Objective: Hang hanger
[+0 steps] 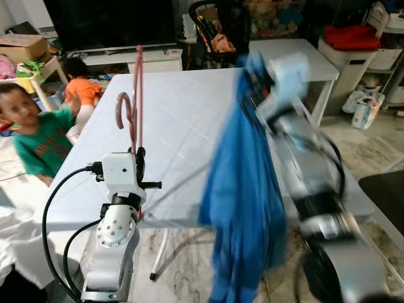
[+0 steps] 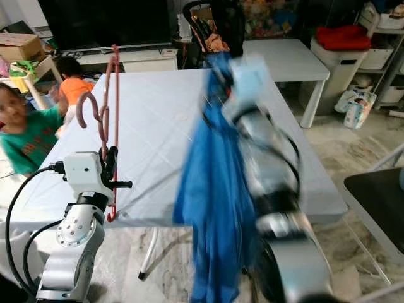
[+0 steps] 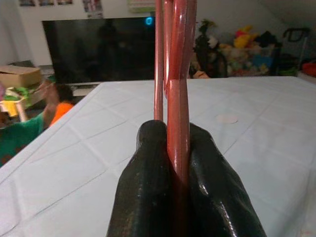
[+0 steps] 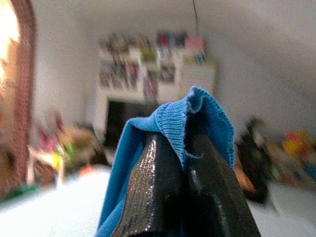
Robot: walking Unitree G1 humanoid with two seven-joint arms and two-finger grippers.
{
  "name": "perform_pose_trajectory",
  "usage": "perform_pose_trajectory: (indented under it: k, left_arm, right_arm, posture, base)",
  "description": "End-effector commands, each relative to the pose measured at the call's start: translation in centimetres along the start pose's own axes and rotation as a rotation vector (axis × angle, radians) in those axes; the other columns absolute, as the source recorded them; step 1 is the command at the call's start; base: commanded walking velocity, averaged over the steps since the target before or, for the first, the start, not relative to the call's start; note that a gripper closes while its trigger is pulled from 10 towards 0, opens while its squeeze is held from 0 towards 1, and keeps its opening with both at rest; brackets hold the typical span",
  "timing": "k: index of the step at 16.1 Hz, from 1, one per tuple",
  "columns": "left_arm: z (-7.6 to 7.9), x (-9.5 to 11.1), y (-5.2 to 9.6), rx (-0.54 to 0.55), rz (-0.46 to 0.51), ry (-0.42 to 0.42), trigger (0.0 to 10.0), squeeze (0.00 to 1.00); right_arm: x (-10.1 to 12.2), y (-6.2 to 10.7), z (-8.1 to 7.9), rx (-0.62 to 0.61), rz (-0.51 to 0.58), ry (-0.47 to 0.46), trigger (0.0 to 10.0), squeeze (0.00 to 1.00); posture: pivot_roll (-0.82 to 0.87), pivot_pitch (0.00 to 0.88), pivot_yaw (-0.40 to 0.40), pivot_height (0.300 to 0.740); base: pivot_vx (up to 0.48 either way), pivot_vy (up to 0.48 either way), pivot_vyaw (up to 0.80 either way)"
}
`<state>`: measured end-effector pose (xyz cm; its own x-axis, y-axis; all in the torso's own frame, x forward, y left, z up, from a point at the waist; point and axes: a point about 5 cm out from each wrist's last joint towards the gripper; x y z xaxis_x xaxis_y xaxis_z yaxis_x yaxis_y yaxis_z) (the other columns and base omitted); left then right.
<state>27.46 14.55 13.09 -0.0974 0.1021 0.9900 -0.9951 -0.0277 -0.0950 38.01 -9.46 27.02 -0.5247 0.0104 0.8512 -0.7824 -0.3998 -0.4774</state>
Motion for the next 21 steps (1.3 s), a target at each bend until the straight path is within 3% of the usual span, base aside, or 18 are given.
perform_pose_trajectory:
  k: [1,4,7,8,9,10,11,12,13,15,16,17,18,21]
  left_arm:
    - [-0.3,-0.7,0.0,0.021,-0.030,-0.012,10.0,0.00]
    - [-0.2,-0.6,0.0,0.051,-0.020,-0.028,10.0,0.00]
    - [-0.4,-0.5,0.1,0.069,-0.004,-0.037,10.0,0.00]
    - [-0.4,-0.5,0.1,0.073,-0.004,-0.037,10.0,0.00]
    - [-0.3,-0.6,0.1,0.078,-0.003,-0.038,10.0,0.00]
    - [-0.1,-0.6,0.1,0.077,0.001,-0.037,10.0,0.00]
    - [0.0,-0.6,0.1,0.076,0.002,-0.036,10.0,0.00]
    - [0.0,-0.6,0.1,0.076,0.003,-0.036,10.0,0.00]
    - [0.1,-0.7,0.2,0.075,0.001,-0.036,10.0,0.00]
    - [0.2,-0.8,0.1,0.072,0.000,-0.036,10.0,0.00]
    - [0.3,-0.8,0.0,0.066,0.000,-0.034,10.0,0.00]
    - [0.4,-0.7,0.0,0.065,0.000,-0.034,10.0,0.00]
    - [0.5,-0.8,0.0,0.055,-0.001,-0.032,10.0,0.00]
    - [0.5,-0.9,0.0,0.051,-0.003,-0.031,10.0,0.00]
  right_arm:
    - [1.3,-1.3,-0.4,-0.001,0.055,-0.021,0.0,0.00]
    - [5.7,-5.1,-2.9,0.034,0.215,-0.146,0.0,0.00]
    - [10.3,-6.9,-3.3,0.015,0.375,-0.252,0.0,0.00]
    - [10.5,-7.0,-3.6,0.025,0.386,-0.266,0.0,0.00]
    - [9.2,-6.7,-4.8,0.075,0.351,-0.231,0.0,0.00]
    - [5.5,-5.6,-6.0,0.115,0.218,-0.175,0.0,0.00]
    - [2.9,-4.5,-6.5,0.121,0.128,-0.174,0.0,0.00]
    - [1.9,-4.0,-6.6,0.125,0.086,-0.168,0.0,0.00]
    - [-1.1,-2.1,-7.0,0.125,-0.024,-0.183,0.0,0.00]
    - [-4.6,-0.1,-7.3,0.127,-0.202,-0.164,0.1,0.00]
    - [-7.5,1.9,-7.3,0.122,-0.373,-0.139,4.1,0.00]
    - [-8.2,2.4,-7.2,0.118,-0.417,-0.131,4.1,0.00]
    - [-11.0,4.9,-6.1,0.078,-0.630,-0.162,10.0,1.00]
    - [-11.5,5.4,-5.9,0.091,-0.674,-0.165,10.0,1.00]
  posture:
    - [-0.08,0.000,0.034,0.740]
    - [-0.06,0.000,0.015,0.740]
    - [-0.05,0.000,-0.001,0.740]
    - [-0.05,0.000,-0.004,0.740]
    - [-0.06,0.000,-0.007,0.740]
    - [-0.06,0.000,-0.010,0.740]
    - [-0.06,0.000,-0.011,0.740]
    - [-0.06,0.000,-0.010,0.740]
    - [-0.07,0.000,-0.009,0.740]
    - [-0.07,0.000,-0.006,0.740]
    - [-0.07,0.000,-0.006,0.740]
    - [-0.07,0.000,-0.006,0.740]
    - [-0.08,0.000,0.001,0.740]
    - [-0.08,0.000,0.003,0.740]
  base:
    - [0.000,0.000,0.00]
    - [0.000,0.000,0.00]
    - [0.000,0.000,0.00]
    - [0.000,0.000,0.00]
    - [0.000,0.000,0.00]
    - [0.000,0.000,0.00]
    - [0.000,0.000,0.00]
    - [0.000,0.000,0.00]
    - [0.000,0.000,0.00]
    - [0.000,0.000,0.00]
    - [0.000,0.000,0.00]
    - [0.000,0.000,0.00]
    - [0.000,0.000,0.00]
    - [0.000,0.000,0.00]
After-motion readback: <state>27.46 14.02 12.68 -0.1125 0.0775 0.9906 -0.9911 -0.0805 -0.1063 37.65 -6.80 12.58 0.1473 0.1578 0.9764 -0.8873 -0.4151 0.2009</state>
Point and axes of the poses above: a point about 5 cm out from each wrist's last joint towards the gripper, its own y axis pointing back from the gripper into the wrist, its own x axis along the axis of the wrist's last joint, z = x × y, and after that the axes turned 6 degrees about y, right-handed
